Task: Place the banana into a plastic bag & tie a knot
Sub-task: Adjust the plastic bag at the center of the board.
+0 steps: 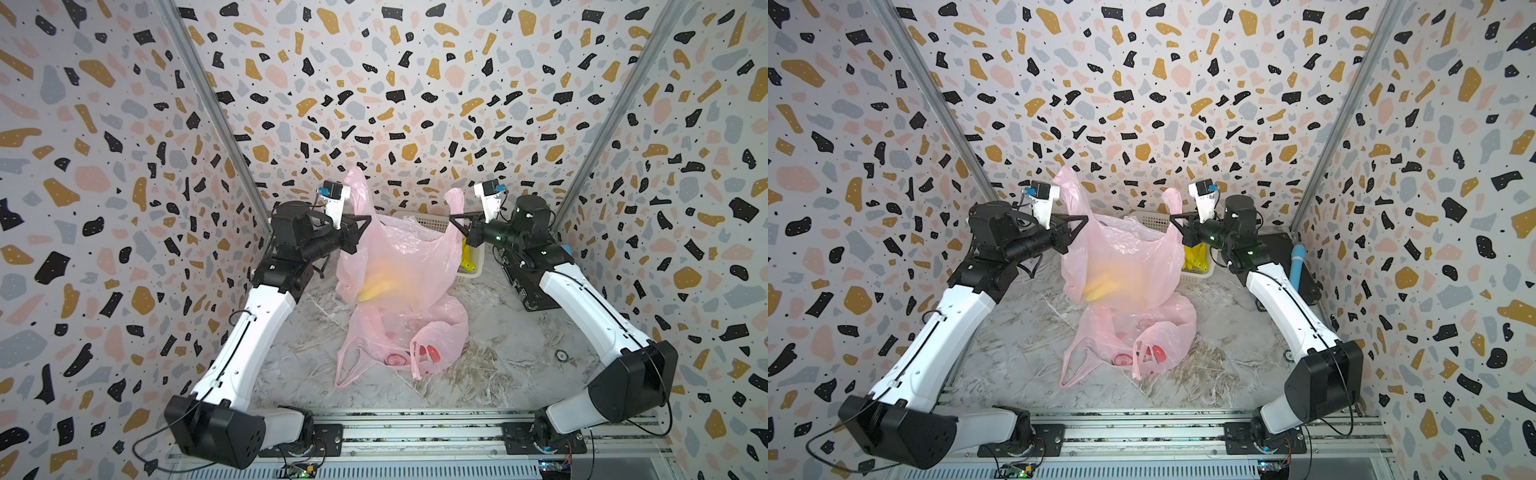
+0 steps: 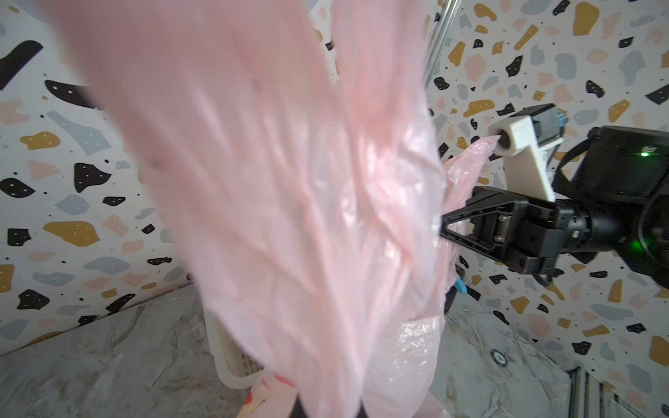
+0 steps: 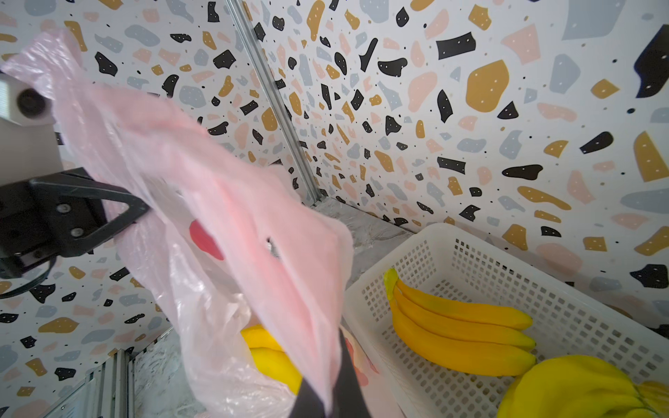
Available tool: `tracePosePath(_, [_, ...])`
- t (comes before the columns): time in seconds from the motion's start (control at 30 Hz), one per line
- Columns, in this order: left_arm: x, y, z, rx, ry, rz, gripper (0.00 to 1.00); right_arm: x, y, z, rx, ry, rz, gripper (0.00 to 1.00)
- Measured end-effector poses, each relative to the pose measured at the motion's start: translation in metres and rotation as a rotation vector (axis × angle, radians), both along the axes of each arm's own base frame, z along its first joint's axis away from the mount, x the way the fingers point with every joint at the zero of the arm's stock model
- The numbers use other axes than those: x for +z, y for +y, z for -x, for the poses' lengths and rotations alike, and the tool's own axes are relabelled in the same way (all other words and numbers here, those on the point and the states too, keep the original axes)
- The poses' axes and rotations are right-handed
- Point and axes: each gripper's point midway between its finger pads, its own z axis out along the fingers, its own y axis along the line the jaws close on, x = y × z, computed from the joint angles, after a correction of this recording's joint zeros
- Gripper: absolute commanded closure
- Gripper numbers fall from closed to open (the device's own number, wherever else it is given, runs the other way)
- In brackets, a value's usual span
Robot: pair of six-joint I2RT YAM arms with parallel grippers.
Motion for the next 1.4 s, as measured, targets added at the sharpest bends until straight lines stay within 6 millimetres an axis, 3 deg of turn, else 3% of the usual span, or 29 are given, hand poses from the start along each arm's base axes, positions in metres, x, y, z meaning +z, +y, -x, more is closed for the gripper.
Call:
tracePosePath(0.1, [-0.021, -0.002, 0.021, -0.032, 0.058, 0.023, 1.00, -0.023, 0.006, 0.013, 0.021, 0.020, 0.021, 1.00])
tracePosePath(0.27, [-0.098, -0.010, 0.038, -0.039, 0.298, 0.006, 1.00, -0.088, 0.017, 0.034, 0.049, 0.121, 0.098, 1.00])
tracePosePath(0.33, [-0.114, -0.010, 0.044, -0.031, 0.376, -0.008, 1.00, -0.100, 0.017, 0.036, 0.045, 0.147, 0.112, 1.00])
tracePosePath(0.47, [-0.120, -0.006, 0.054, -0.015, 0.459, -0.033, 1.00, -0.099, 0.016, 0.037, 0.032, 0.142, 0.116, 1.00])
tracePosePath(0.73, [-0.089, -0.005, 0.068, -0.072, 0.507, -0.150, 1.00, -0.072, 0.029, 0.072, 0.066, -0.006, 0.139, 1.00])
tracePosePath(0.9, [-0.111, -0.016, 0.073, -0.168, 0.596, -0.253, 1.00, -0.092, 0.039, 0.093, 0.100, -0.060, 0.219, 1.00])
tracePosePath(1.07, [-0.130, -0.033, 0.072, -0.240, 0.659, -0.283, 1.00, -0.117, 0.024, 0.080, -0.014, -0.053, 0.337, 1.00])
tracePosePath(1.17, [-0.112, -0.040, 0.054, -0.241, 0.618, -0.273, 1.00, -0.102, 0.011, 0.066, -0.105, -0.076, 0.407, 1.00])
tracePosePath(1.4, [-0.042, -0.047, 0.016, -0.214, 0.410, -0.227, 1.00, 0.002, -0.015, 0.038, -0.298, -0.269, 0.401, 1.00])
